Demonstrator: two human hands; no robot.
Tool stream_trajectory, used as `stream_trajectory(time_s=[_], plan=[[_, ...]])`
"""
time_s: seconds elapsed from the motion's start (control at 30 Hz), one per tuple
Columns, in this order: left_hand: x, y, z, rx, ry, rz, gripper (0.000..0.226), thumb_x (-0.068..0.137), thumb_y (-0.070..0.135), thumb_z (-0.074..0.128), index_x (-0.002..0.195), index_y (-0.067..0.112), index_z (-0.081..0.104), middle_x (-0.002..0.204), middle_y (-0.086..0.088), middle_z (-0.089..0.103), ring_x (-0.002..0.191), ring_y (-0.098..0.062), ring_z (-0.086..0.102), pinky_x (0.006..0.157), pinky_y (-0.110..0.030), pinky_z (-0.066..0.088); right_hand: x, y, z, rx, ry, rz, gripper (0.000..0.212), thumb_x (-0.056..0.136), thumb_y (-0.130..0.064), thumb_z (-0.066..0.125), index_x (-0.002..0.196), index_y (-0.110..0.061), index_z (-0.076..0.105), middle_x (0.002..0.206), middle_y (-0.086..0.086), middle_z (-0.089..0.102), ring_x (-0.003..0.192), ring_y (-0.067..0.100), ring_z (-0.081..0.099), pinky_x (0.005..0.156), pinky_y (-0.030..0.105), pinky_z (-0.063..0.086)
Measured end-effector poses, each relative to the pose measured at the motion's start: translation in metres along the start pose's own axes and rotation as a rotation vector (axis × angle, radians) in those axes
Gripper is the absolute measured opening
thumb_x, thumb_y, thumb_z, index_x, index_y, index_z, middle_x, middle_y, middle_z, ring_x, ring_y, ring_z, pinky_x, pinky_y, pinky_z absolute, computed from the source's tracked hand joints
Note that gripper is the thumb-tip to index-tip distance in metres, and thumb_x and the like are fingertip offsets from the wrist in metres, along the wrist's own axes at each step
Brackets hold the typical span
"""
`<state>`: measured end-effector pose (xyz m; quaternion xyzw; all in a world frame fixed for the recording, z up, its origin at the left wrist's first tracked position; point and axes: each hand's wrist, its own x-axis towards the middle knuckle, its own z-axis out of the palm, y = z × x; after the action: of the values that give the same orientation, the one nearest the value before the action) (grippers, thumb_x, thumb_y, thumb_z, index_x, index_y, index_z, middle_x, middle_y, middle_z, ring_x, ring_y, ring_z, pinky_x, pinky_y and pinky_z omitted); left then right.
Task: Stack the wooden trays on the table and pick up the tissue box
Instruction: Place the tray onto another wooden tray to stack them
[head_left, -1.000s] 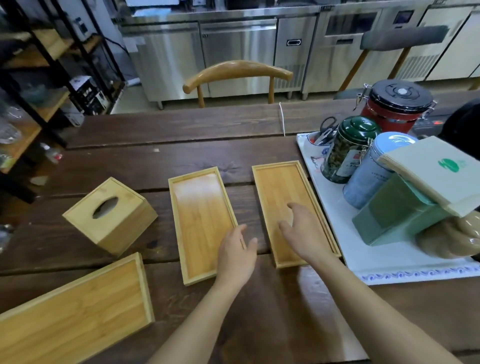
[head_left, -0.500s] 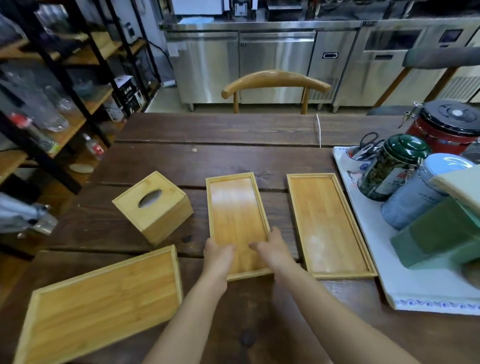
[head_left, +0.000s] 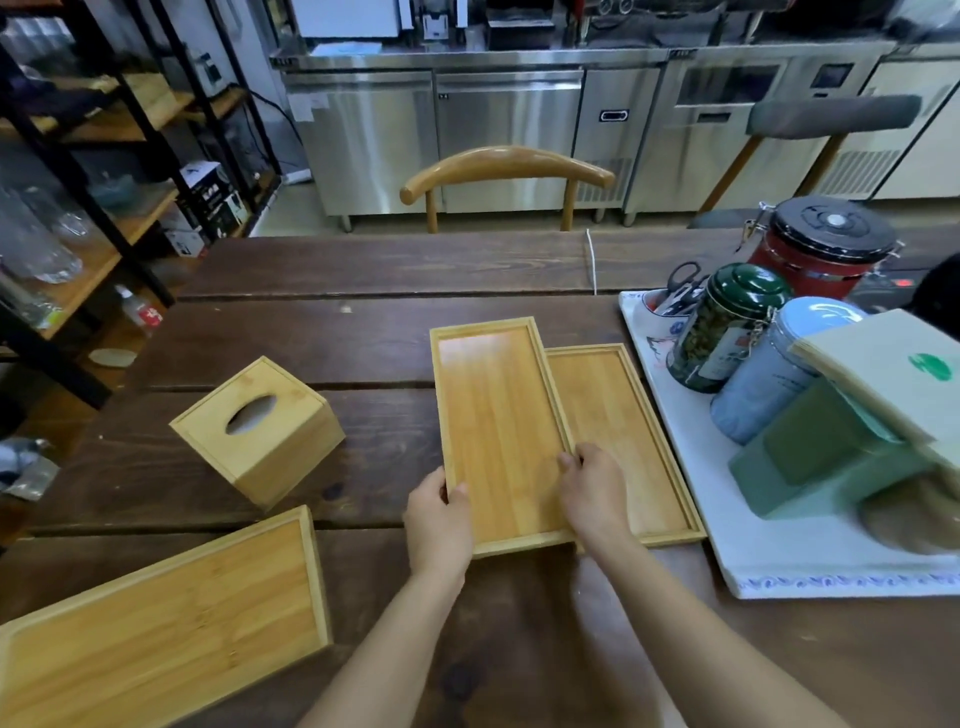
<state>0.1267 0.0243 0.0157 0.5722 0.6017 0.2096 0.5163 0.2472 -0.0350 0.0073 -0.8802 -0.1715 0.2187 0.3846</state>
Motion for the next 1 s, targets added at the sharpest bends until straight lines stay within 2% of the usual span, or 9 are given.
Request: stream_trajectory(time_s=[0.1,0.17,0.33,0.5,0.6,0.7,0.8,0.87,1.0], plan=[[-0.01,0.011,0.033,-0.014,-0.046,0.059,0.026,0.097,0.013,0.046,0.109,0.018,0.068,0.1,0.006,0.066,0.091,-0.013,0.058,0.082,-0.029,0.048,0.015,0.006,-0.033,-0.035,0.086,-0.053,0.024,0.094,-0.009,0.042,0.077,0.0,0.055,0.072,0.01,0.054,0.065,0.023,0.048,0.063,0.03,0.033],[-0.013,0.016,0.056,0.005,-0.065,0.059,0.026,0.097,0.011,0.045,0.107,0.015,0.068,0.104,0.001,0.068,0.093,-0.018,0.06,0.084,-0.031,0.049,0.024,0.016,-0.049,-0.083,0.138,-0.048,0.031,0.093,-0.007,0.042,0.062,-0.006,0.046,0.074,0.015,0.053,0.063,0.024,0.046,0.062,0.03,0.028],[-0.019,0.018,0.098,0.135,-0.105,0.06,0.024,0.096,0.009,0.044,0.103,0.007,0.067,0.106,-0.012,0.068,0.1,-0.032,0.06,0.086,-0.041,0.052,0.043,0.053,-0.065,-0.189,0.236,0.026,0.044,0.091,-0.005,0.041,0.05,-0.015,0.029,0.089,0.032,0.063,0.088,0.043,0.055,0.062,0.032,0.026],[-0.023,0.019,0.116,0.246,-0.109,0.063,0.025,0.096,0.009,0.042,0.104,0.002,0.065,0.108,-0.017,0.067,0.102,-0.035,0.06,0.086,-0.042,0.051,0.051,0.069,-0.069,-0.233,0.271,0.019,0.045,0.09,-0.003,0.039,0.05,-0.017,0.025,0.091,0.033,0.062,0.093,0.043,0.052,0.064,0.034,0.024],[-0.025,0.019,0.119,0.277,-0.112,0.076,0.026,0.097,0.009,0.041,0.105,0.002,0.064,0.108,-0.016,0.066,0.102,-0.033,0.06,0.082,-0.039,0.049,0.058,0.074,-0.069,-0.233,0.267,0.014,0.046,0.089,-0.002,0.04,0.048,-0.017,0.024,0.081,0.033,0.06,0.088,0.042,0.053,0.065,0.035,0.026],[-0.027,0.019,0.12,0.292,-0.104,0.095,0.025,0.097,0.008,0.041,0.106,0.003,0.063,0.108,-0.016,0.067,0.101,-0.031,0.061,0.081,-0.038,0.049,0.06,0.076,-0.067,-0.231,0.259,0.014,0.047,0.087,0.001,0.04,0.047,-0.017,0.023,0.069,0.022,0.046,0.079,0.037,0.049,0.064,0.034,0.027],[-0.023,0.015,0.121,0.301,-0.104,0.095,0.026,0.097,0.009,0.041,0.11,0.007,0.063,0.11,-0.013,0.067,0.1,-0.03,0.063,0.082,-0.039,0.052,0.059,0.078,-0.064,-0.214,0.238,0.024,0.039,0.086,0.006,0.041,0.049,-0.005,0.044,0.083,0.022,0.047,0.089,0.04,0.051,0.07,0.034,0.032],[-0.021,0.012,0.12,0.314,-0.109,0.097,0.025,0.096,0.009,0.043,0.11,0.008,0.064,0.109,-0.012,0.068,0.099,-0.03,0.063,0.083,-0.041,0.053,0.059,0.079,-0.063,-0.215,0.224,0.038,0.026,0.087,0.005,0.042,0.073,0.015,0.061,0.103,0.027,0.049,0.098,0.04,0.049,0.081,0.037,0.038],[-0.019,0.008,0.118,0.337,-0.106,0.12,0.023,0.096,0.011,0.045,0.109,0.012,0.064,0.109,-0.008,0.069,0.098,-0.028,0.064,0.082,-0.041,0.054,0.061,0.079,-0.063,-0.239,0.216,0.02,0.023,0.087,0.003,0.044,0.085,0.017,0.063,0.109,0.028,0.049,0.099,0.041,0.051,0.086,0.038,0.04]])
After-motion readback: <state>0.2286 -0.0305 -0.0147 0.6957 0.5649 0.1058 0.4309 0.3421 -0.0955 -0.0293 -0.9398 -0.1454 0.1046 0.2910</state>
